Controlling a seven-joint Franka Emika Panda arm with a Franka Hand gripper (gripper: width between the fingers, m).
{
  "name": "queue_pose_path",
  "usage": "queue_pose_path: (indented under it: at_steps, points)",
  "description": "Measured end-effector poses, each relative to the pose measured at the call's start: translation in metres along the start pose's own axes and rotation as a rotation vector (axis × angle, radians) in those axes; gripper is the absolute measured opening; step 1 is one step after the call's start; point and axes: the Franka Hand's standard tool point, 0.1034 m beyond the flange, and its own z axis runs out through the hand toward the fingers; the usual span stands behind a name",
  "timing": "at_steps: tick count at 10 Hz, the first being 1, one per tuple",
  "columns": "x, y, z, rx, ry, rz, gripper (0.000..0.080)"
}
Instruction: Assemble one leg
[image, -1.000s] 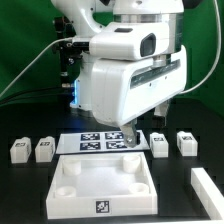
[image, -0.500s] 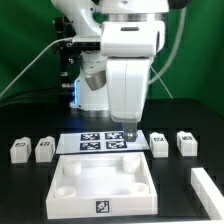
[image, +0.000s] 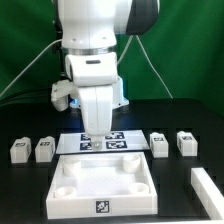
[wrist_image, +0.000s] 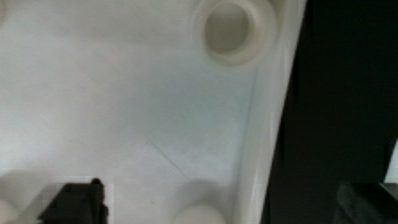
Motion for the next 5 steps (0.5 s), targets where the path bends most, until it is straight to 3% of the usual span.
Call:
queue_pose_path:
  at_steps: [2,5]
  points:
    - [0.001,-0.010,0.028,0.030,0.015,0.027,0.0650]
    - [0.014,-0.017,0.045,0.044,0.020,0.124,0.0650]
